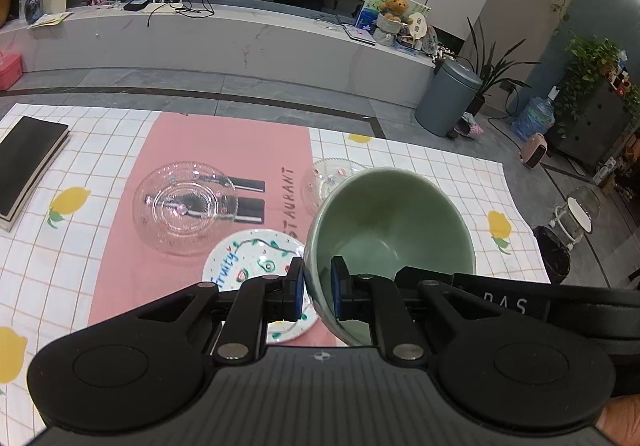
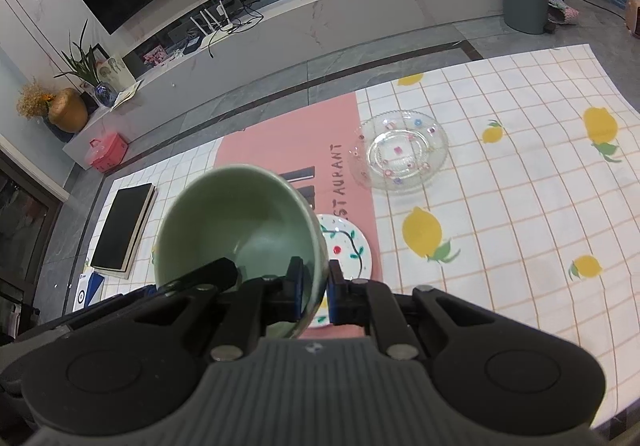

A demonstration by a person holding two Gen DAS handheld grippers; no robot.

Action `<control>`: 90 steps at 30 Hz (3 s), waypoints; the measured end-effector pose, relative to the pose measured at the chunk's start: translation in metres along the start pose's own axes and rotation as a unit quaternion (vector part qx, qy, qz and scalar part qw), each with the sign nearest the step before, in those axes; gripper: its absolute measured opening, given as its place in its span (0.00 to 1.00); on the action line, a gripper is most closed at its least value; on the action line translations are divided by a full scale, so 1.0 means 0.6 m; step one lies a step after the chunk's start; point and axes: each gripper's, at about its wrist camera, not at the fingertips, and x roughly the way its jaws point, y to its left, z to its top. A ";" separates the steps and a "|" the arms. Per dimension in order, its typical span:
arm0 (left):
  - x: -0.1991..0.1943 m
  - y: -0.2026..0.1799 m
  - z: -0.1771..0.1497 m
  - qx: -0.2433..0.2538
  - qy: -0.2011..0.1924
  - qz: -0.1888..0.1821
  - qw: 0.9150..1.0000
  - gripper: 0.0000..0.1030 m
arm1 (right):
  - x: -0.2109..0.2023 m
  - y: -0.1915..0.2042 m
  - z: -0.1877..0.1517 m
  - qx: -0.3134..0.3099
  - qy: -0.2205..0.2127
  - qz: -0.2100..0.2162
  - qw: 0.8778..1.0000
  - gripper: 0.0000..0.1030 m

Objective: Organize plates and bowls
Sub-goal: 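Lift the green bowl with both grippers and carry it toward the steel bowl, then lower the green bowl into the steel bowl with both grippers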

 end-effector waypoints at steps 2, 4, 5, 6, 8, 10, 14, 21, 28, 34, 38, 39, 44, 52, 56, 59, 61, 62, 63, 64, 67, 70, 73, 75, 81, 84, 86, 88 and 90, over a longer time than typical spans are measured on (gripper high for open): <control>-0.006 -0.003 -0.010 0.001 0.000 0.000 1.000 0.14 | -0.006 -0.002 -0.010 -0.001 0.000 -0.001 1.000 0.09; -0.010 -0.004 -0.020 0.002 0.001 0.000 1.000 0.14 | -0.012 -0.004 -0.019 -0.001 0.000 0.000 1.000 0.09; -0.012 -0.006 -0.023 0.001 0.002 0.000 1.000 0.14 | -0.014 -0.004 -0.022 -0.001 0.000 -0.001 1.000 0.09; -0.013 -0.006 -0.027 0.000 0.003 0.000 1.000 0.14 | -0.016 -0.004 -0.027 -0.001 0.001 -0.001 1.000 0.09; -0.017 -0.006 -0.033 0.000 0.004 -0.001 1.000 0.14 | -0.019 -0.005 -0.035 -0.002 0.001 -0.001 1.000 0.09; -0.021 -0.008 -0.038 0.000 0.004 0.000 1.000 0.14 | -0.022 -0.005 -0.041 -0.002 0.001 -0.001 1.000 0.09; -0.030 -0.009 -0.053 0.001 0.001 0.000 1.000 0.14 | -0.030 -0.004 -0.054 -0.004 -0.001 -0.002 1.000 0.09; -0.039 -0.007 -0.079 -0.003 0.003 -0.004 1.000 0.14 | -0.038 -0.009 -0.080 -0.009 0.001 -0.002 1.000 0.09; -0.045 -0.004 -0.114 -0.004 0.008 -0.007 1.000 0.15 | -0.042 -0.015 -0.115 -0.012 0.007 -0.003 1.000 0.09; -0.035 0.001 -0.150 -0.008 0.021 -0.005 1.000 0.15 | -0.031 -0.024 -0.153 -0.015 0.016 -0.009 1.000 0.09; -0.032 0.001 -0.168 -0.007 0.027 -0.001 1.000 0.15 | -0.021 -0.032 -0.172 -0.017 0.026 -0.012 0.999 0.09; -0.031 0.001 -0.172 -0.006 0.028 0.000 1.000 0.15 | -0.019 -0.033 -0.176 -0.017 0.028 -0.012 0.999 0.09; -0.022 -0.002 -0.185 0.006 0.042 0.007 0.999 0.15 | -0.008 -0.043 -0.189 -0.017 0.036 -0.015 0.999 0.09; 0.000 -0.004 -0.199 0.016 0.060 0.017 0.998 0.15 | 0.017 -0.060 -0.201 -0.012 0.052 -0.015 0.998 0.09; 0.011 0.002 -0.206 0.016 0.069 0.018 0.997 0.15 | 0.029 -0.061 -0.206 -0.018 0.058 -0.020 0.998 0.09; 0.018 0.005 -0.209 0.014 0.073 0.018 0.997 0.15 | 0.034 -0.059 -0.209 -0.024 0.059 -0.025 0.998 0.09; 0.021 0.006 -0.209 0.014 0.075 0.018 0.997 0.15 | 0.036 -0.061 -0.208 -0.021 0.059 -0.024 0.998 0.09; 0.021 0.007 -0.210 0.014 0.076 0.018 0.997 0.15 | 0.036 -0.062 -0.206 -0.021 0.060 -0.023 0.998 0.09; 0.021 0.007 -0.209 0.015 0.075 0.018 0.997 0.15 | 0.036 -0.062 -0.206 -0.021 0.060 -0.022 0.998 0.09; 0.022 0.005 -0.208 0.016 0.075 0.019 0.997 0.15 | 0.036 -0.062 -0.205 -0.021 0.060 -0.022 0.998 0.09; 0.022 0.006 -0.206 0.016 0.076 0.020 0.997 0.15 | 0.038 -0.059 -0.205 -0.026 0.061 -0.023 0.998 0.09; 0.022 0.006 -0.204 0.013 0.079 0.018 0.997 0.15 | 0.038 -0.056 -0.204 -0.027 0.065 -0.025 0.997 0.10; 0.022 0.007 -0.204 0.011 0.080 0.015 0.997 0.16 | 0.039 -0.055 -0.204 -0.029 0.065 -0.026 0.997 0.11; 0.021 0.008 -0.205 0.008 0.080 0.013 0.997 0.17 | 0.039 -0.055 -0.204 -0.028 0.065 -0.026 0.997 0.12; 0.022 0.010 -0.203 0.004 0.084 0.009 0.996 0.18 | 0.038 -0.057 -0.202 -0.022 0.068 -0.025 0.997 0.14; 0.021 0.012 -0.203 0.001 0.084 0.006 0.996 0.20 | 0.036 -0.059 -0.202 -0.021 0.065 -0.027 0.997 0.15; 0.021 0.012 -0.204 -0.001 0.084 0.005 0.996 0.20 | 0.036 -0.061 -0.201 -0.021 0.062 -0.029 0.997 0.17; 0.018 0.012 -0.204 0.002 0.082 0.007 0.997 0.20 | 0.036 -0.063 -0.201 -0.021 0.061 -0.027 0.998 0.16; 0.016 0.013 -0.203 0.002 0.079 0.008 0.997 0.20 | 0.036 -0.063 -0.201 -0.021 0.061 -0.026 0.998 0.16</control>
